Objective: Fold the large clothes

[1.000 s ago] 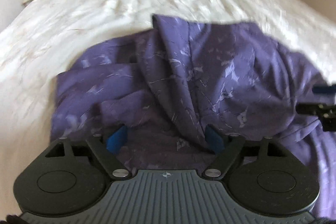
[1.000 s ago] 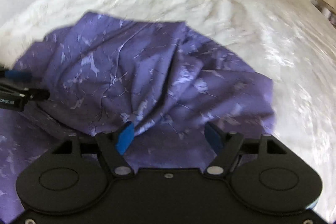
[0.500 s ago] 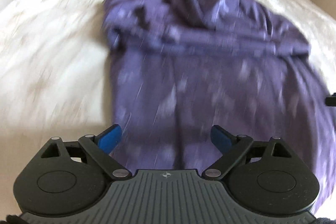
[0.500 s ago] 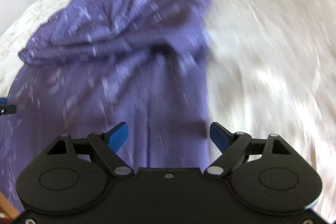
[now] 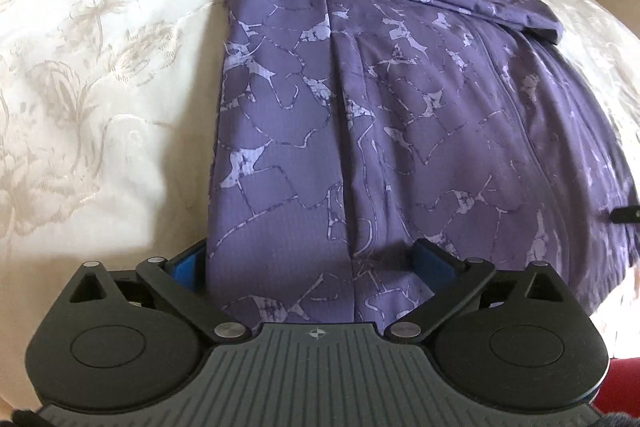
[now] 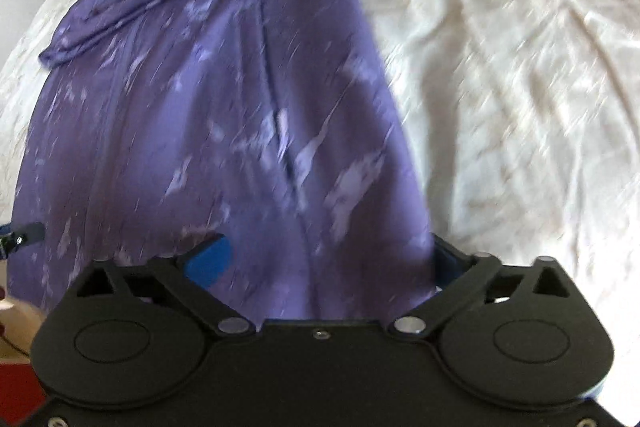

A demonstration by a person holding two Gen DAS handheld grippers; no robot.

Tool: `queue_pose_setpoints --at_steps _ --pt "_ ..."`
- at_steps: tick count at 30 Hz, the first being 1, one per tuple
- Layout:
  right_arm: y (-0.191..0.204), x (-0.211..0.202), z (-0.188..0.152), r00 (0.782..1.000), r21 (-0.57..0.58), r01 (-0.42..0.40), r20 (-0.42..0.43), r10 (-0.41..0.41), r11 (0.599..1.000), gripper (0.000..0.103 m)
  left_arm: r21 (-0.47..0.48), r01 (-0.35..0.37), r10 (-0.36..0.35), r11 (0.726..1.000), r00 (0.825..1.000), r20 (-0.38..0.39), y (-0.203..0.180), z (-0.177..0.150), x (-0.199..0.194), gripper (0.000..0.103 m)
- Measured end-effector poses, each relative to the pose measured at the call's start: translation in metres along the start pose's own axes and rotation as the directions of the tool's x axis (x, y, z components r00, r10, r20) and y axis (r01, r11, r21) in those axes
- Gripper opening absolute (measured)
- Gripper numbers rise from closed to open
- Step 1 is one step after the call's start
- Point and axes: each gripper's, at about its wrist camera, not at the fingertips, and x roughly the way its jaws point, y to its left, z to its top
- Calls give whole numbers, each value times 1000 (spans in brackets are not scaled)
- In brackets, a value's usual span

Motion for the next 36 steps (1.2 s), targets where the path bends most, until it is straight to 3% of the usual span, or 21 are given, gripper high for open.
queue_pose_setpoints --at_steps 6,12,21,30,36 --pt "6 17 2 1000 -45 22 -17 -23 999 103 -35 -41 39 999 999 -36 -7 6 9 103" --pt "3 18 -8 1000 -60 5 29 -4 998 103 -57 -109 108 992 994 -16 -18 7 14 103" --pt "-8 6 -27 998 -105 -25 55 31 994 103 -83 -123 120 989 992 -36 -19 10 10 103" --pt "-17 -9 -37 996 -133 -81 37 86 988 103 -103 -121 120 987 993 -17 -21 -38 -20 100" --pt "-30 -15 -36 990 -92 -139 26 142 986 103 -157 -92 93 983 996 -1 -9 -52 -27 90"
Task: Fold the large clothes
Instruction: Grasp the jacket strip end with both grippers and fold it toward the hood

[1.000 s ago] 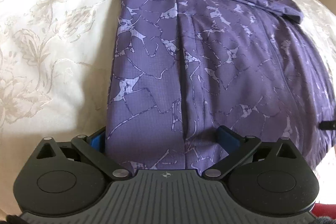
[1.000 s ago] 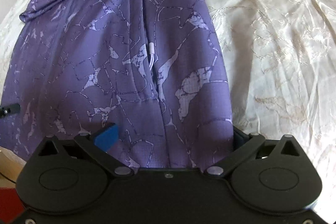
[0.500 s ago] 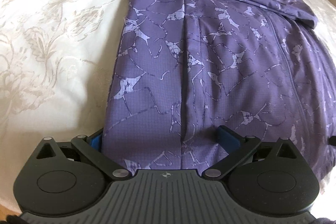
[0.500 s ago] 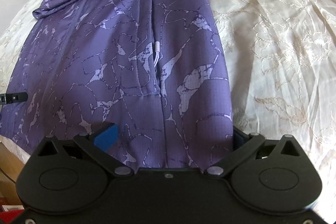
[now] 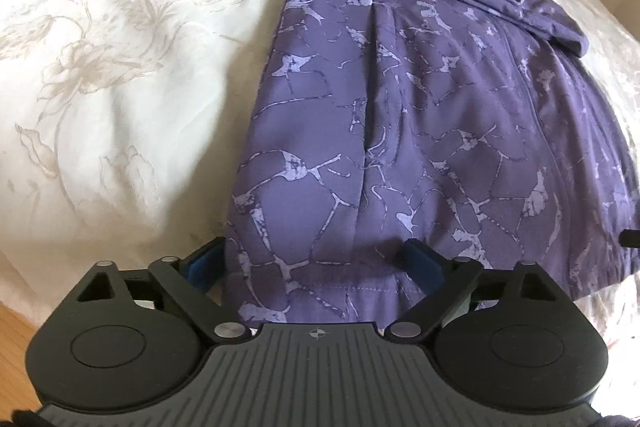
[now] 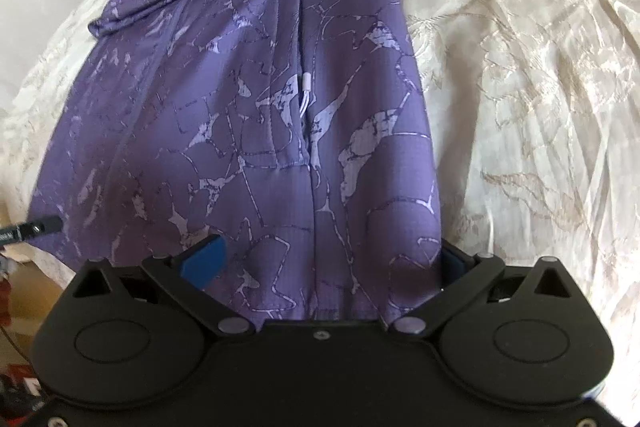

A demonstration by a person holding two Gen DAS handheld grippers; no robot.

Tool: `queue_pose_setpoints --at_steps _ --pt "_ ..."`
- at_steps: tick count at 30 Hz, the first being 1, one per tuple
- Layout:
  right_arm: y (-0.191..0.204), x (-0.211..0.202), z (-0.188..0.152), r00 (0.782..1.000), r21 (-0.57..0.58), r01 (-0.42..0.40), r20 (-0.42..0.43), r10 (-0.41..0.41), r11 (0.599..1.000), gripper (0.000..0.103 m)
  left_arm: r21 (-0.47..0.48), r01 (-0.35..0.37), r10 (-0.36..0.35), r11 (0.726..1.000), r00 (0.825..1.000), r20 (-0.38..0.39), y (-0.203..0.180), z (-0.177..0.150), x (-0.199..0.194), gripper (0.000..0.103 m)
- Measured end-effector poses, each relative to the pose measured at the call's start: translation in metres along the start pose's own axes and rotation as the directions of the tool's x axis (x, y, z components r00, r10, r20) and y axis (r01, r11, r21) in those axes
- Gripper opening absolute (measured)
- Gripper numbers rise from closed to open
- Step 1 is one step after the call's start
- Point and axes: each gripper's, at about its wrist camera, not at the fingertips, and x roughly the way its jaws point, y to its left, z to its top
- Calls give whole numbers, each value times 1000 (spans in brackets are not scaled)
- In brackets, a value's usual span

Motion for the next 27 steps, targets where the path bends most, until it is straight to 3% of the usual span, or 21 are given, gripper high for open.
queue_pose_setpoints --at_steps 3,5,7,8,9,10,11,13,19,23,27 --pt "-9 -5 2 999 62 -34 9 33 998 100 5 20 -20 1000 1000 3 0 6 -2 78" --pt "-17 -11 3 999 103 -39 22 37 994 89 9 30 -30 1000 999 10 -3 9 -4 66" --pt "-23 -15 1 999 127 -35 27 32 991 56 13 45 -45 999 999 3 -5 12 -3 57" --pt "-25 -16 0 999 136 -48 25 45 990 48 18 56 -56 998 998 0 -6 12 -2 45" --pt "-27 -18 0 998 144 -66 20 64 987 27 20 72 -72 997 997 -2 -7 12 -2 38" --pt "-30 -20 -1 996 150 -85 20 83 985 20 16 76 -76 997 997 1 -8 12 -3 26" --pt "-29 -24 -1 995 156 -98 26 95 983 18 6 81 -81 997 997 4 -9 13 -5 18" --pt "-32 -32 0 990 186 -139 43 133 973 14 -20 97 -96 995 995 19 -9 16 -13 12" --pt "-39 -63 7 960 279 -275 135 246 920 13 -138 206 -193 969 976 99 -4 35 -48 8" --pt "-36 -87 30 921 325 -374 243 305 869 13 -200 304 -270 931 946 181 -1 62 -71 9" --pt "-32 -99 72 869 353 -456 376 322 817 13 -245 396 -330 885 904 270 8 106 -81 9"
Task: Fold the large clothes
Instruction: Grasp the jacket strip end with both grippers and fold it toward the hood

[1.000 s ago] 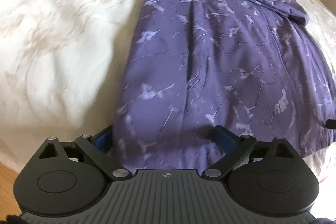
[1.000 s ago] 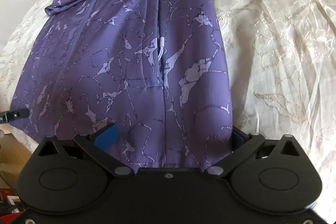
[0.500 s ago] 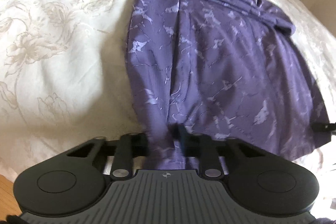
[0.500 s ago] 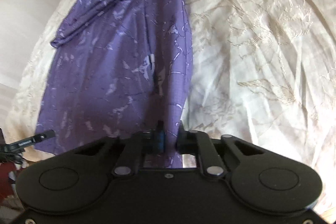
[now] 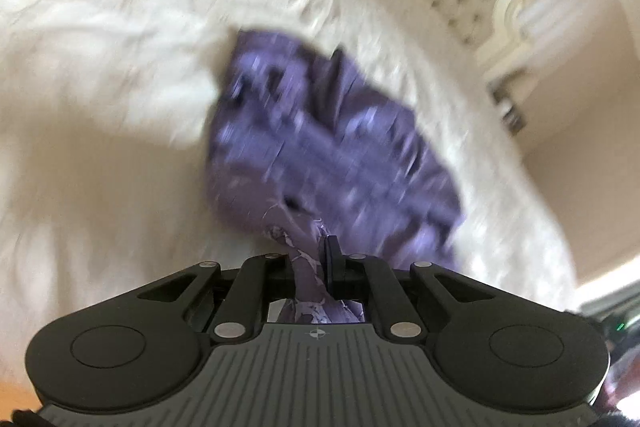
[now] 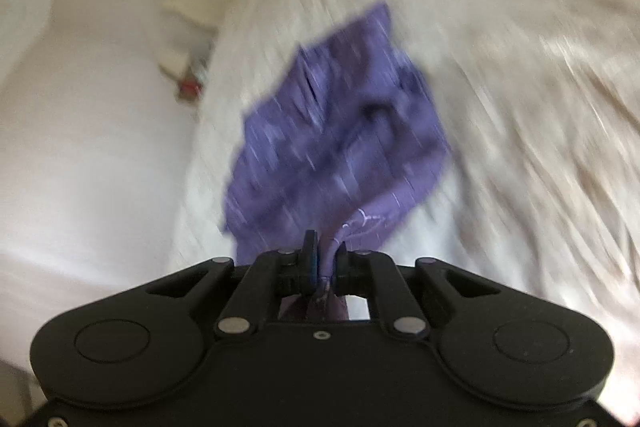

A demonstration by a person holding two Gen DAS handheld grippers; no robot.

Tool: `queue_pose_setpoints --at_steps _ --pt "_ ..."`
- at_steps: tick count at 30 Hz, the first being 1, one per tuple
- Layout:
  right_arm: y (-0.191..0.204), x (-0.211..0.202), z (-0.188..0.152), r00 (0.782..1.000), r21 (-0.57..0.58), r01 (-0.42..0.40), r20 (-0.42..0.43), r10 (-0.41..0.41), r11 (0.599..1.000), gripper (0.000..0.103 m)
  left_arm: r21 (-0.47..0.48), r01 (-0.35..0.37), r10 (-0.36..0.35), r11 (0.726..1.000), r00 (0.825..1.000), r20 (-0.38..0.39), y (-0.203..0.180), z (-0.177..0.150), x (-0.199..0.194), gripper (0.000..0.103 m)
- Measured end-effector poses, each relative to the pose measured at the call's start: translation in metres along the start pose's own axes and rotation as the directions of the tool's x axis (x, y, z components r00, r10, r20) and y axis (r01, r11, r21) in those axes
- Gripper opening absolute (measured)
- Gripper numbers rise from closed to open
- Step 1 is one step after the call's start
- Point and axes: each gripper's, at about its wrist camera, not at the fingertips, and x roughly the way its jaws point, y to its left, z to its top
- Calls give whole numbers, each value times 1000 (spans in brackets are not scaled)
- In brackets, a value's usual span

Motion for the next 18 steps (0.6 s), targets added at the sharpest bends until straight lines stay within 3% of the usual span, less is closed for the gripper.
queue_pose_setpoints --at_steps 7,12,18 --pt "30 51 72 984 62 -62 170 51 996 13 -40 106 -103 994 991 89 -18 94 48 10" --pt "44 106 126 977 56 -1 213 -11 998 13 10 101 -101 995 992 70 -34 145 103 11" --pt "47 157 172 967 66 112 221 -123 992 13 -47 74 -72 996 997 28 -16 186 157 11"
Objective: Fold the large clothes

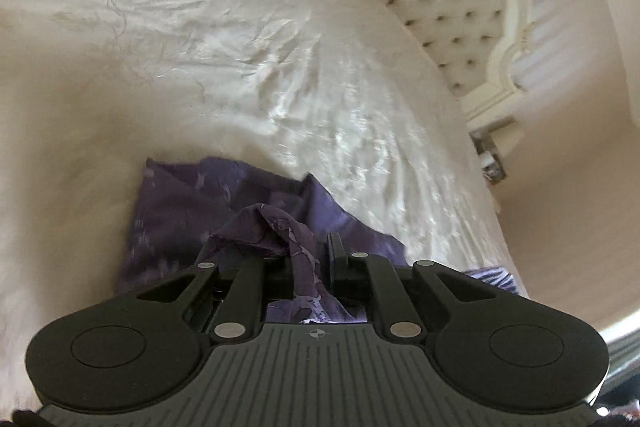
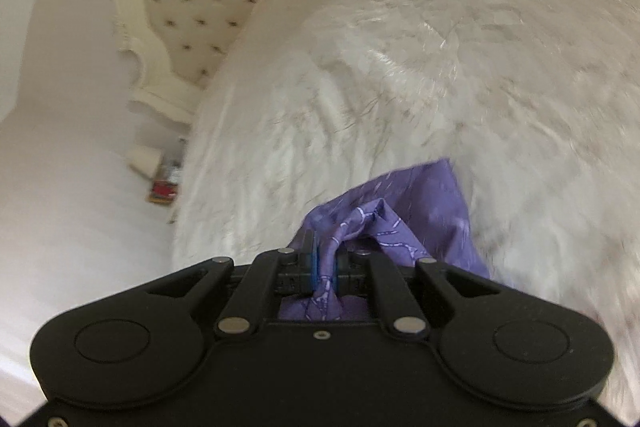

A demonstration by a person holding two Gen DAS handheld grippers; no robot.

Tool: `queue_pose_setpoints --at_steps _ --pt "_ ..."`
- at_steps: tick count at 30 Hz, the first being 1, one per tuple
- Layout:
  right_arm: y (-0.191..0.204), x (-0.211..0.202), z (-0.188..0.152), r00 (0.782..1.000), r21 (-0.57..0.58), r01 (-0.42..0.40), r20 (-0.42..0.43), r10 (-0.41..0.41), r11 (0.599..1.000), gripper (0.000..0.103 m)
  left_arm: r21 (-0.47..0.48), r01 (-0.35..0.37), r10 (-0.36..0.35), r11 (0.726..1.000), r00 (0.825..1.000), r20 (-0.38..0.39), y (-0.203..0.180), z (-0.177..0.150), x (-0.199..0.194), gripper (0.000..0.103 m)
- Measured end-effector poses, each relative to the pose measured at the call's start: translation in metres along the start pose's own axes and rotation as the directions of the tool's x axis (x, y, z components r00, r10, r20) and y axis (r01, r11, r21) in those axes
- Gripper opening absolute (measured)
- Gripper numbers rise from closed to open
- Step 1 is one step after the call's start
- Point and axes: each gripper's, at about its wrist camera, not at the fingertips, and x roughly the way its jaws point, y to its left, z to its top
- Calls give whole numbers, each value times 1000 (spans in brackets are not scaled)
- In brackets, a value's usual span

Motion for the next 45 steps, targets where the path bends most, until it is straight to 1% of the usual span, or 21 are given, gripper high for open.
queue_pose_setpoints --at_steps 5,7,10,12,13,14,15,16,17,19,23,28,29,31,33,34,36,38,41,43,45 --pt "3 40 21 995 -39 98 -33 -99 994 13 28 -64 65 998 997 -41 4 20 39 12" --pt "4 57 25 989 -54 137 -52 -140 989 17 54 -101 105 993 992 -64 5 25 55 15" --pt "3 74 28 979 -74 182 -77 -188 980 22 21 -121 122 992 987 -106 14 29 74 17" --pt "3 82 27 975 -101 195 -85 -204 976 26 -17 -108 106 994 989 -99 21 29 76 24" --pt "3 85 26 975 -118 196 -87 -207 973 31 -30 -101 98 994 992 -80 23 29 75 35" --pt "2 89 25 974 -138 194 -93 -208 971 35 -31 -97 95 995 994 -54 24 28 71 52" --pt "2 90 25 974 -148 189 -98 -204 971 45 -26 -96 96 995 995 -16 23 28 67 62" --pt "1 92 25 975 -159 179 -102 -196 971 50 -14 -102 102 995 995 23 21 29 63 80" --pt "1 94 25 975 -169 177 -105 -196 970 50 2 -123 123 992 991 59 18 30 59 89" --pt "3 99 27 972 -191 179 -114 -203 965 52 44 -178 172 983 978 119 13 35 52 90" --pt "12 102 26 973 -266 180 -96 -212 947 53 122 -249 228 961 960 163 -5 44 39 90" --pt "21 97 13 978 -369 184 -26 -208 911 59 323 -332 290 886 941 172 -44 28 36 91" --pt "19 97 14 980 -355 176 -21 -196 918 59 359 -338 296 870 940 167 -51 23 38 91" --pt "9 98 20 984 -277 157 -34 -173 948 62 430 -343 310 835 939 148 -63 11 46 91" --pt "-5 98 32 989 -143 139 -35 -146 980 62 487 -337 317 806 940 125 -70 0 54 91" --pt "-16 98 39 993 -29 111 -46 -112 993 66 503 -332 320 798 941 113 -70 -4 57 91" --pt "-37 97 49 998 180 50 -48 -42 982 78 516 -328 337 791 938 79 -67 -8 63 91" --pt "-45 82 62 996 242 60 49 -74 968 82 508 -333 352 794 934 63 -62 -10 64 90" --pt "-38 66 83 984 147 135 100 -150 980 84 479 -372 387 795 919 71 -57 -7 63 90" --pt "-18 62 87 976 -10 197 99 -195 980 85 483 -400 409 779 908 92 -64 -8 62 90" --pt "12 65 74 966 -212 252 109 -233 944 86 500 -418 421 759 900 113 -76 -12 69 90"
